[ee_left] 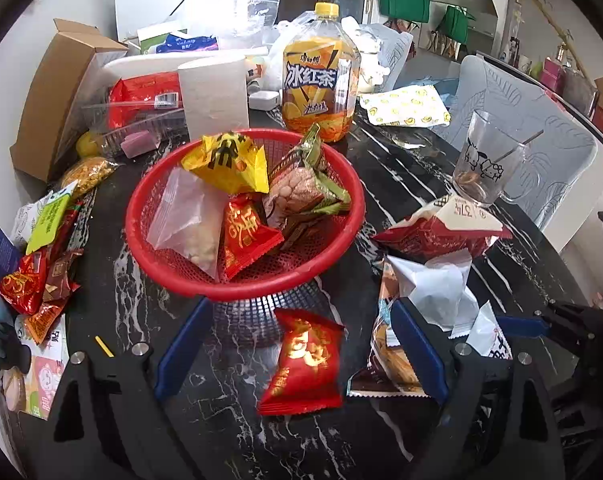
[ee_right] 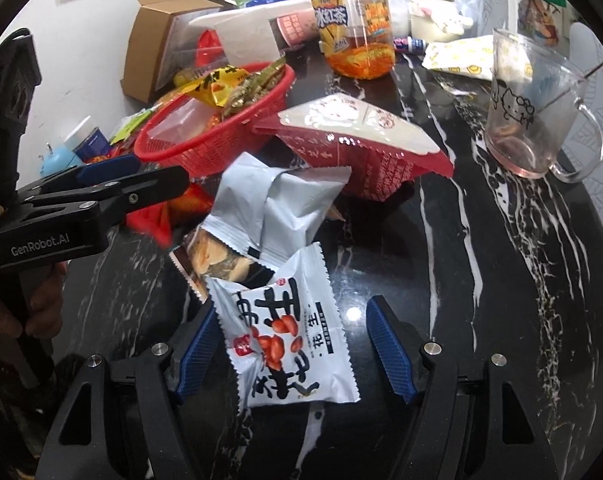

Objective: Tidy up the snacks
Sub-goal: 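Grasp the small red packet with the left gripper while the right grasps the white peanut bag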

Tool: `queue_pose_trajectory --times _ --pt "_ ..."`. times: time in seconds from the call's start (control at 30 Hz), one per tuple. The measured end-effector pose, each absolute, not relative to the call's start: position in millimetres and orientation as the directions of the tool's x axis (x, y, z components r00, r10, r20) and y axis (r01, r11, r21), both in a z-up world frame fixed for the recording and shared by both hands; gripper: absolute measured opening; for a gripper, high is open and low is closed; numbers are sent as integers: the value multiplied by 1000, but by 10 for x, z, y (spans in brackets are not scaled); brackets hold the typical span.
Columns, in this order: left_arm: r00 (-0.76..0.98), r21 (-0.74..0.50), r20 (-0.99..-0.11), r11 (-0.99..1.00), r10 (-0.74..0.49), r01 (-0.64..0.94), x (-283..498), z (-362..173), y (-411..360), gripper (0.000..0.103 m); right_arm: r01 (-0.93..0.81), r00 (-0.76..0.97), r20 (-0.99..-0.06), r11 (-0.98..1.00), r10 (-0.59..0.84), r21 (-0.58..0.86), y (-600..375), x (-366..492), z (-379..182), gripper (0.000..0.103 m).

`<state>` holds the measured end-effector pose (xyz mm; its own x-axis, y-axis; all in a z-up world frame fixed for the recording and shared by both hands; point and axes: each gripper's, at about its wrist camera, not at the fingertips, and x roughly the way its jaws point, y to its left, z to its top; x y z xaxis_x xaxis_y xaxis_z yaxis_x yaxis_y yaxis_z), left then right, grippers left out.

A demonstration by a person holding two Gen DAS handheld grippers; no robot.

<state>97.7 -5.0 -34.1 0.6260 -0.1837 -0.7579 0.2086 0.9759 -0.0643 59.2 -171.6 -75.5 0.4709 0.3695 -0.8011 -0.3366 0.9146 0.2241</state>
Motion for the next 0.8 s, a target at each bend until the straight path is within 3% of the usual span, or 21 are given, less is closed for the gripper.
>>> queue_pose_trajectory --times 0.2,0.23,0.27,0.37,0.53,0.6,0.8 --pt "580 -106 -789 974 -204 200 972 -492 -18 90 -344 470 -806 915 360 208 -1697 521 -757 73" --pt "576 -105 -792 975 -202 198 971 -504 -18 85 -345 469 -807 916 358 205 -1691 515 -756 73" --pt "571 -104 -796 974 -203 201 970 -514 -22 73 -347 465 -810 915 357 204 -1685 499 -754 73" --pt "538 -109 -817 971 -210 215 989 -554 -42 62 -351 453 -808 909 376 226 -1694 473 -746 73" --pt "523 -112 -823 966 -221 231 956 -543 -50 53 -337 468 -807 917 360 213 -1710 461 -745 67" --pt "518 -104 -826 964 -221 244 931 -538 -57 53 -341 466 -804 914 369 221 -1711 451 -736 56" --pt "492 -121 -840 964 -227 239 901 -596 -14 46 -348 470 -801 912 370 217 -1674 389 -721 54"
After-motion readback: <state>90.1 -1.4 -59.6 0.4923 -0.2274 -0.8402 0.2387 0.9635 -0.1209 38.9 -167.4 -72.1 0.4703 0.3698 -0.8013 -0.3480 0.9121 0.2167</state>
